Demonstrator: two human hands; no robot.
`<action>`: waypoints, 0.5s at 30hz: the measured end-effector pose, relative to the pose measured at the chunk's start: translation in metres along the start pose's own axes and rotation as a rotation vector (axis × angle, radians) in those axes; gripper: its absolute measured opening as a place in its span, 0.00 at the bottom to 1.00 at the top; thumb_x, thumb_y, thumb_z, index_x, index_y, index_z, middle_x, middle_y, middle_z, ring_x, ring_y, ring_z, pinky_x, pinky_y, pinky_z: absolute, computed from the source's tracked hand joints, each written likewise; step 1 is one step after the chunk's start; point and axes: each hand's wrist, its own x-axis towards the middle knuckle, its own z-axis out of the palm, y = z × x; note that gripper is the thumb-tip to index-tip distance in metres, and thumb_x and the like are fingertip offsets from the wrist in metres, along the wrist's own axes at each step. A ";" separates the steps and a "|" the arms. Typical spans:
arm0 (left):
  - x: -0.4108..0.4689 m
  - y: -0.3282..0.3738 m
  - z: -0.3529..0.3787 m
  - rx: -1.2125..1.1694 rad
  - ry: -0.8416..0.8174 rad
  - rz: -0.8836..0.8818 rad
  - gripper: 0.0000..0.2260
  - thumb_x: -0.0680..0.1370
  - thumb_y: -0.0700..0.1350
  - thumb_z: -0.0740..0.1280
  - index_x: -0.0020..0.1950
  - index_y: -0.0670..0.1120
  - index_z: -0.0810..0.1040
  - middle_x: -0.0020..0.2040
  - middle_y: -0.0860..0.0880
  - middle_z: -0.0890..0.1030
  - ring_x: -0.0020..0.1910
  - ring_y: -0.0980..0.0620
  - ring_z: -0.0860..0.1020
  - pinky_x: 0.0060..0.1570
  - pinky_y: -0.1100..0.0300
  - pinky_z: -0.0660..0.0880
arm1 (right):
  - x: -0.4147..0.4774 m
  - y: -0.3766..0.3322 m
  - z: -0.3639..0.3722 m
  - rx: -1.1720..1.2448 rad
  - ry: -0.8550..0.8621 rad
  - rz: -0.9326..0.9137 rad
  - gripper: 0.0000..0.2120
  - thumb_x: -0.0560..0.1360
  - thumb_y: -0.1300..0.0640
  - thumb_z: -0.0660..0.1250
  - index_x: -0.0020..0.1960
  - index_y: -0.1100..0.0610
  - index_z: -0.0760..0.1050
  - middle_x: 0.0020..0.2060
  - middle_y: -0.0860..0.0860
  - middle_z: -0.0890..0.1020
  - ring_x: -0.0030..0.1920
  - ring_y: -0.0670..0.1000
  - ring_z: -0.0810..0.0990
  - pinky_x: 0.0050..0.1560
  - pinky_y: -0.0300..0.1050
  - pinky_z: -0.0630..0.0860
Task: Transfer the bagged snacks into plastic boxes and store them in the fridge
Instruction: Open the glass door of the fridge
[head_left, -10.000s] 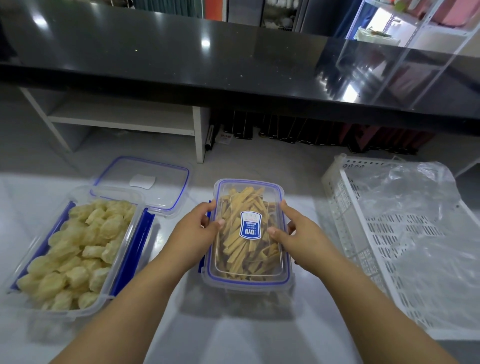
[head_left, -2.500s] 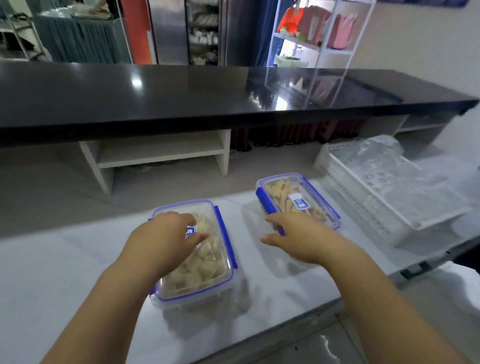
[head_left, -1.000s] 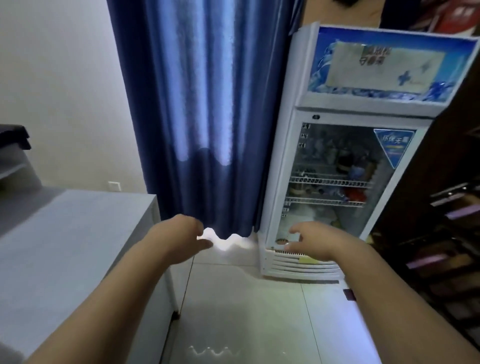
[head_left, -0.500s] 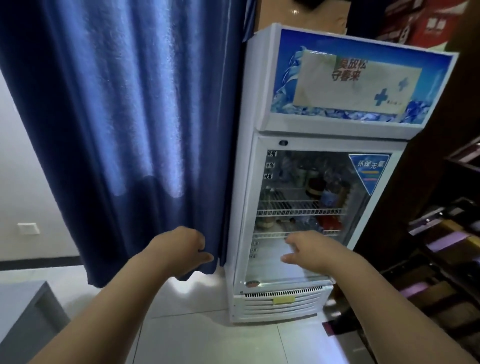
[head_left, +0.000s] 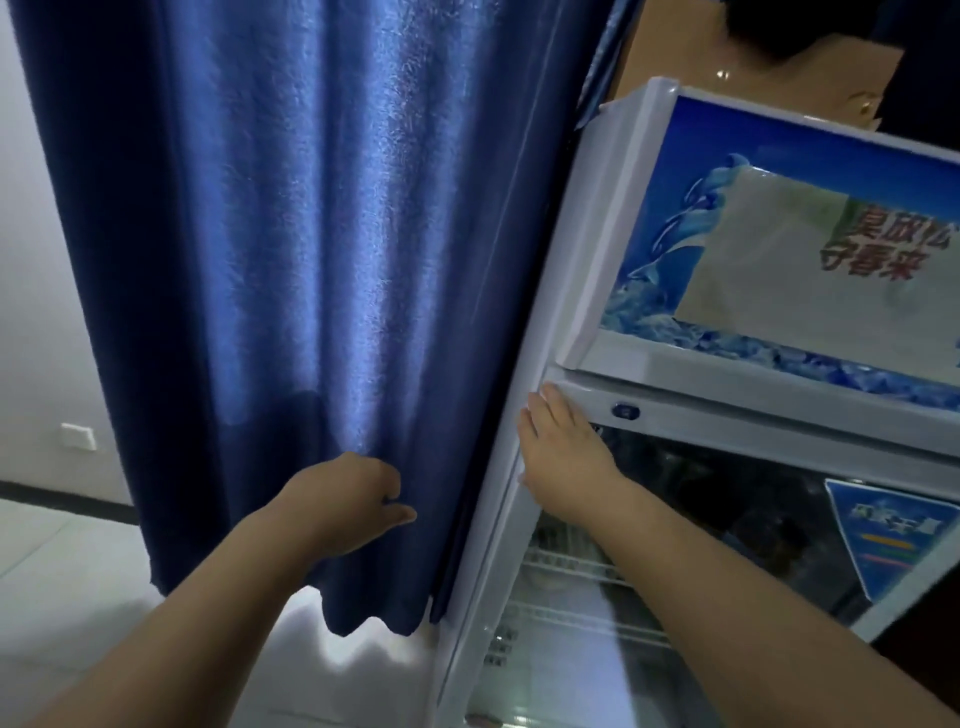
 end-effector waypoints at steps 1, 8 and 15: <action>0.005 -0.002 0.001 -0.006 0.007 -0.015 0.19 0.75 0.61 0.63 0.31 0.51 0.65 0.34 0.53 0.70 0.39 0.51 0.72 0.39 0.58 0.69 | 0.013 0.004 0.003 -0.059 -0.016 -0.007 0.34 0.80 0.51 0.57 0.76 0.68 0.45 0.76 0.64 0.50 0.76 0.63 0.44 0.74 0.57 0.40; 0.022 -0.010 0.007 -0.034 0.031 -0.065 0.14 0.74 0.61 0.64 0.34 0.54 0.68 0.38 0.54 0.71 0.41 0.51 0.73 0.42 0.59 0.70 | 0.052 0.007 0.014 -0.499 -0.189 -0.039 0.22 0.80 0.53 0.56 0.72 0.58 0.64 0.73 0.61 0.60 0.73 0.63 0.55 0.72 0.68 0.42; 0.018 -0.014 0.007 -0.004 0.010 -0.040 0.18 0.74 0.61 0.63 0.30 0.54 0.64 0.34 0.55 0.69 0.40 0.51 0.71 0.40 0.60 0.67 | 0.051 -0.008 -0.005 -0.467 -0.200 0.031 0.15 0.78 0.56 0.59 0.64 0.56 0.73 0.64 0.57 0.73 0.66 0.60 0.65 0.69 0.66 0.52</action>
